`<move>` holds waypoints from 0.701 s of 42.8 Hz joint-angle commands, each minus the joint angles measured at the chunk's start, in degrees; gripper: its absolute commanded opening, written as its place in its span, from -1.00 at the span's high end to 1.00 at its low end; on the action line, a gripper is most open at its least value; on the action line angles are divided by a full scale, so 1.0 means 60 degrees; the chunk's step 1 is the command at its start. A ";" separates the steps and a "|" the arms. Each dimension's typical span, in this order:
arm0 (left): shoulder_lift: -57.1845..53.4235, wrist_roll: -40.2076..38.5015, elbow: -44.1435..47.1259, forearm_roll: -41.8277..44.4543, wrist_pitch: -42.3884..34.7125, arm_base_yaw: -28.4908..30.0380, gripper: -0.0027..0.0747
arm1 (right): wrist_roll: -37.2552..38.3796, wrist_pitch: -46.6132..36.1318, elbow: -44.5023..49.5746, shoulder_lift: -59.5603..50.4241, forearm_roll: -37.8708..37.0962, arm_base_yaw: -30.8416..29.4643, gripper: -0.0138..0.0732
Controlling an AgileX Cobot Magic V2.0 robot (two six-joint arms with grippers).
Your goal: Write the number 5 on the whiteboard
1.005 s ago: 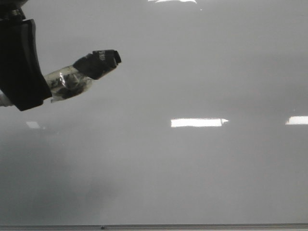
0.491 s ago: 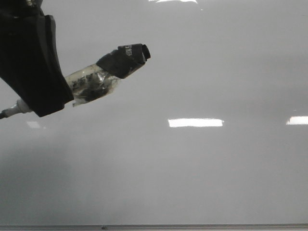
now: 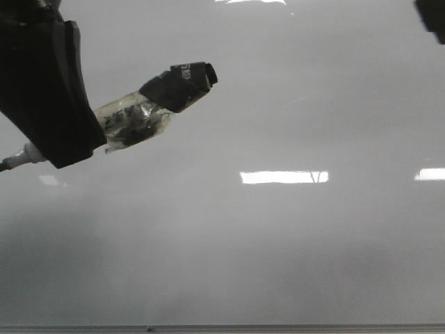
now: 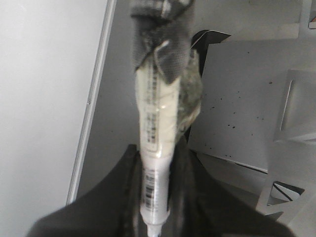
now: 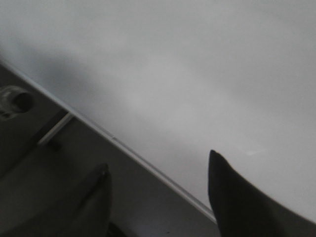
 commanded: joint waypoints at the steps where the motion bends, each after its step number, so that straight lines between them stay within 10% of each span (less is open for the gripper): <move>1: -0.0366 0.0001 -0.0291 -0.0347 0.0222 -0.0050 0.95 | -0.2632 0.0827 -0.0822 0.0885 0.2472 0.0051 -0.37; 10: -0.0366 0.0001 -0.0291 -0.0347 0.0099 -0.0050 0.95 | -0.5361 0.2792 -0.1351 0.2453 0.4923 0.0051 -0.69; 30: -0.0366 0.0015 -0.0291 -0.0459 -0.0221 -0.0050 0.95 | -0.5945 0.2024 -0.2659 0.4552 0.4814 0.1392 -0.76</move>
